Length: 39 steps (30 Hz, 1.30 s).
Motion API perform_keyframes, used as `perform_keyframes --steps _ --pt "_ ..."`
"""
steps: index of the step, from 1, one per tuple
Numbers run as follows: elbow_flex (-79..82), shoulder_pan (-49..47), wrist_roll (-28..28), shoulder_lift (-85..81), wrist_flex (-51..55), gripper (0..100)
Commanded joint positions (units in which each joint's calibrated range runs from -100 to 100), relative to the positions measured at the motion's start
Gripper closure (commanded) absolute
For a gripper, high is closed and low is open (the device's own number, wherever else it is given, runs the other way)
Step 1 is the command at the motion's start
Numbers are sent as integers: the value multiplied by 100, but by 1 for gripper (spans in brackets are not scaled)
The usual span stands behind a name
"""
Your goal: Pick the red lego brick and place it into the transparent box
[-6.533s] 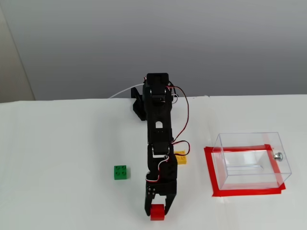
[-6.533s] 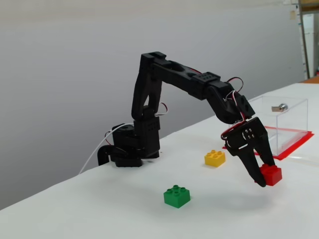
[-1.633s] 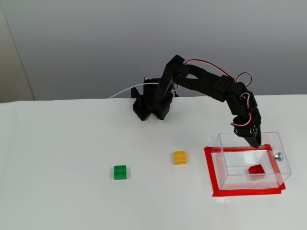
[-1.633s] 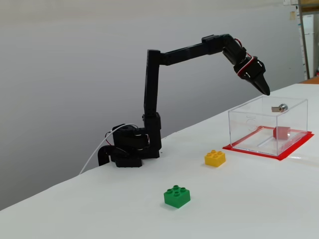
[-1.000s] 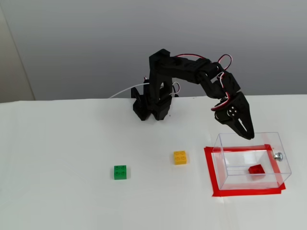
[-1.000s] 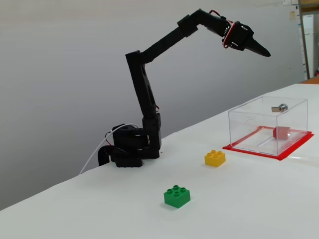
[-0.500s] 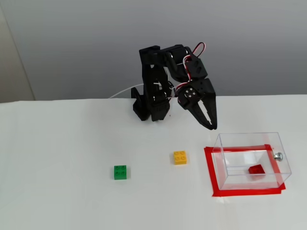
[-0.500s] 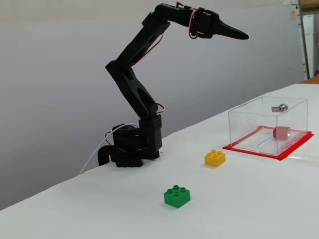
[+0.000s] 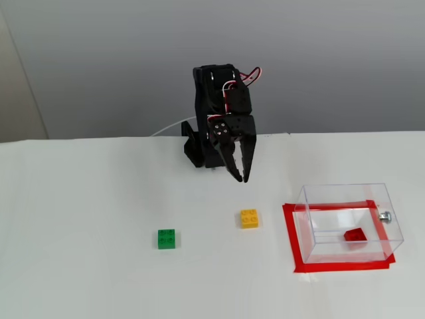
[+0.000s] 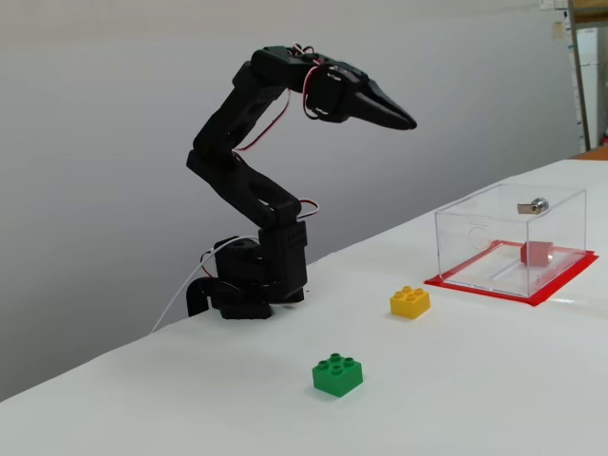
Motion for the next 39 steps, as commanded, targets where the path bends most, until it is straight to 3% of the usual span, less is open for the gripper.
perform_keyframes --steps 1,26,39 --pt "522 113 -16 -555 -55 98" --pt "5206 483 31 -4059 -838 98" --pt "7077 1030 -11 -4068 -2204 98"
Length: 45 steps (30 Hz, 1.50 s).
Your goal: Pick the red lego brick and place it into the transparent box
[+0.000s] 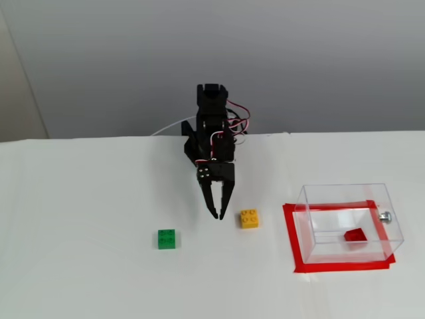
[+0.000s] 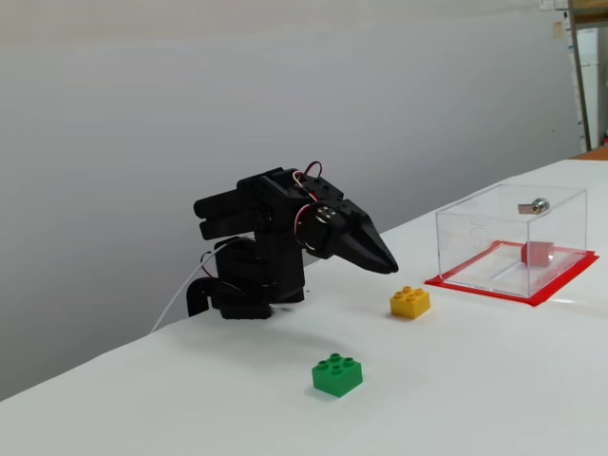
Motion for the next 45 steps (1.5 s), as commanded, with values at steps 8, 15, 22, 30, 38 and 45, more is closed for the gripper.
perform_keyframes --steps 8,15,22,30,38,45 --pt "158 -372 -21 -51 861 98" --pt "31 -335 -21 -59 1653 98" --pt "-448 -357 -21 -68 3194 98" --pt "-566 -380 0 -68 3568 98" --pt "-575 -402 16 -68 3594 98" --pt "-575 -387 16 -51 3577 98"
